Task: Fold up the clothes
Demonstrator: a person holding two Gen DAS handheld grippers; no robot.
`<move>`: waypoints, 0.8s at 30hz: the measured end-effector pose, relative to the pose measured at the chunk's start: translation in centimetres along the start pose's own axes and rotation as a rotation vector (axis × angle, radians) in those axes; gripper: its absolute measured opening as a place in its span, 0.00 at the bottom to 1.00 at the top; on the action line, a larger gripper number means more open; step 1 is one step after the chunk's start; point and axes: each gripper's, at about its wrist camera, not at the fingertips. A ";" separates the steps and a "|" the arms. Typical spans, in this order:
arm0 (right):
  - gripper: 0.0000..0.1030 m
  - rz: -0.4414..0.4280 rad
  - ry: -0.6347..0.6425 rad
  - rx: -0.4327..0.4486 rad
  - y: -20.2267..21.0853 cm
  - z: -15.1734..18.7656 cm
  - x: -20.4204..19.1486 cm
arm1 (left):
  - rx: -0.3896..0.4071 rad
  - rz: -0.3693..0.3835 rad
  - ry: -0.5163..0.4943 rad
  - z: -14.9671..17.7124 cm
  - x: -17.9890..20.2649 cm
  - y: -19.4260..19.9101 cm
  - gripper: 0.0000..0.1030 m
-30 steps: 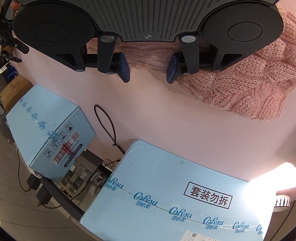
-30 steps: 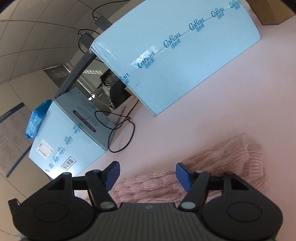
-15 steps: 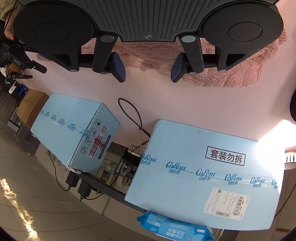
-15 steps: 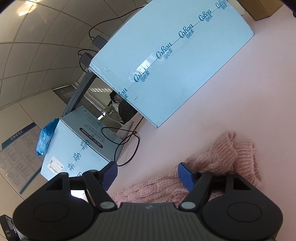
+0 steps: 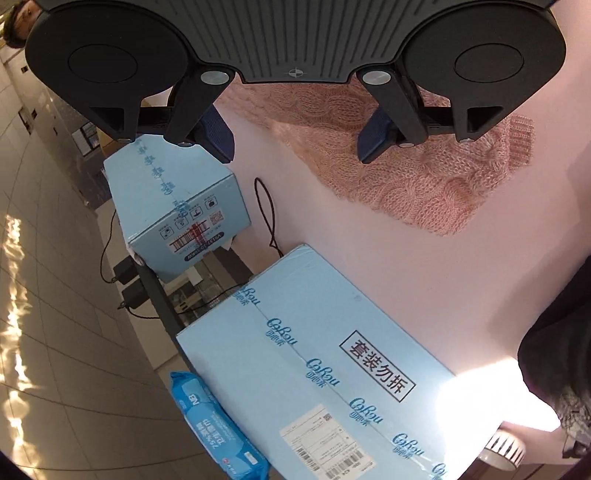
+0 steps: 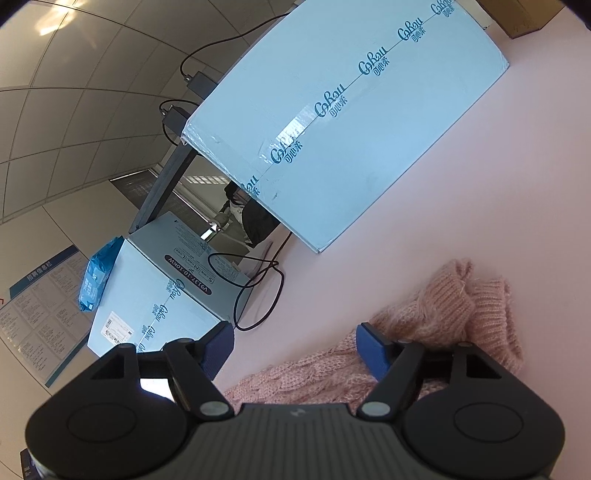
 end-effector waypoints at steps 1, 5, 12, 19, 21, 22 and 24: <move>0.73 -0.001 0.000 0.000 0.0 0.0 0.0 | 0.003 0.012 -0.052 0.2 1.2 0.2 0.76; 0.74 -0.004 0.001 -0.001 0.0 0.0 0.0 | -0.051 0.081 -0.160 0.2 4.1 -1.3 0.82; 0.75 -0.011 -0.002 0.000 0.1 0.1 0.1 | -0.341 0.119 0.161 0.4 -0.7 -9.1 0.82; 0.76 -0.018 -0.007 0.000 0.1 0.1 0.2 | -0.236 0.095 -0.036 0.2 4.3 -7.4 0.82; 0.76 -0.023 -0.011 0.001 0.1 0.1 0.2 | -0.151 0.089 -0.068 0.3 5.3 -7.2 0.82; 0.76 -0.026 -0.013 0.002 0.1 0.1 0.3 | -0.119 0.069 -0.069 0.3 5.4 -7.3 0.82; 0.76 -0.030 -0.016 0.003 0.1 0.1 0.3 | -0.121 -0.036 -0.019 -0.4 4.0 -8.9 0.82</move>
Point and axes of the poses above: each gripper's, at about its wrist camera, not at the fingertips, and y roughly against the way its jaws point, x to its right, z to its underside, and after that the axes turned 13 degrees about -x, right-handed
